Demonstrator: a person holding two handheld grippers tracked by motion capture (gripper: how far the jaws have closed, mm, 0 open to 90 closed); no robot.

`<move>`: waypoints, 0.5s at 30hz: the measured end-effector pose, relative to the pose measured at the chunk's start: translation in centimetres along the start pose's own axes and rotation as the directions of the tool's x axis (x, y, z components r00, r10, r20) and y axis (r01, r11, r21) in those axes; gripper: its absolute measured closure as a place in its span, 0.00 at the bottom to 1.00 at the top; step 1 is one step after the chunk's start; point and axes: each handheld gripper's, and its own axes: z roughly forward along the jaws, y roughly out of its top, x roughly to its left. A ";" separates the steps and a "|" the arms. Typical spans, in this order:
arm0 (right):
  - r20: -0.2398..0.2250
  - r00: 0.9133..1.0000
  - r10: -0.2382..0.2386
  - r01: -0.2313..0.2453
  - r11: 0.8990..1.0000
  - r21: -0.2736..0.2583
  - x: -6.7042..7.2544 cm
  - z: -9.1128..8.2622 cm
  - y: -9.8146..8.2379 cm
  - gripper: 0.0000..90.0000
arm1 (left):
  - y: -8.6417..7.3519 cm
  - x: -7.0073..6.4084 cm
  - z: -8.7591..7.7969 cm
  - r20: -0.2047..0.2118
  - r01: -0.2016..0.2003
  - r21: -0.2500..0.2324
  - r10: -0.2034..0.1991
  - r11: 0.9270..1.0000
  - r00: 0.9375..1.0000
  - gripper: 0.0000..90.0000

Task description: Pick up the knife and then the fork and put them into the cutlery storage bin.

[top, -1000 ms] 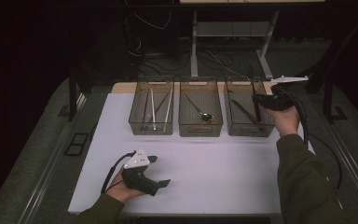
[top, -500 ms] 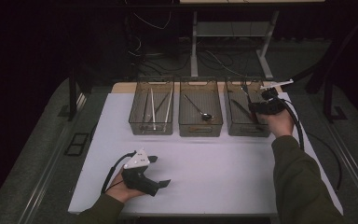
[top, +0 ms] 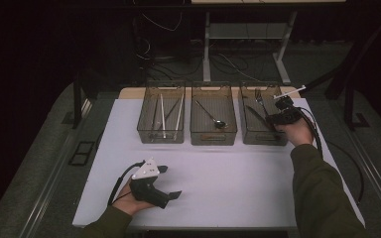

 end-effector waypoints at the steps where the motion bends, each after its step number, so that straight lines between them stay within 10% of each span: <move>1: -0.001 1.000 0.002 -0.002 1.000 0.003 0.0 0.0 0.1 0.81 | 0.0 0.0 0.0 0.000 0.000 0.000 0.000 1.000 1.000 0.02; 15: -0.078 0.995 0.062 -0.069 0.994 -0.087 -0.6 -1.7 0.1 0.49 | 0.0 0.1 0.0 -0.003 -0.003 0.006 0.003 1.000 1.000 0.02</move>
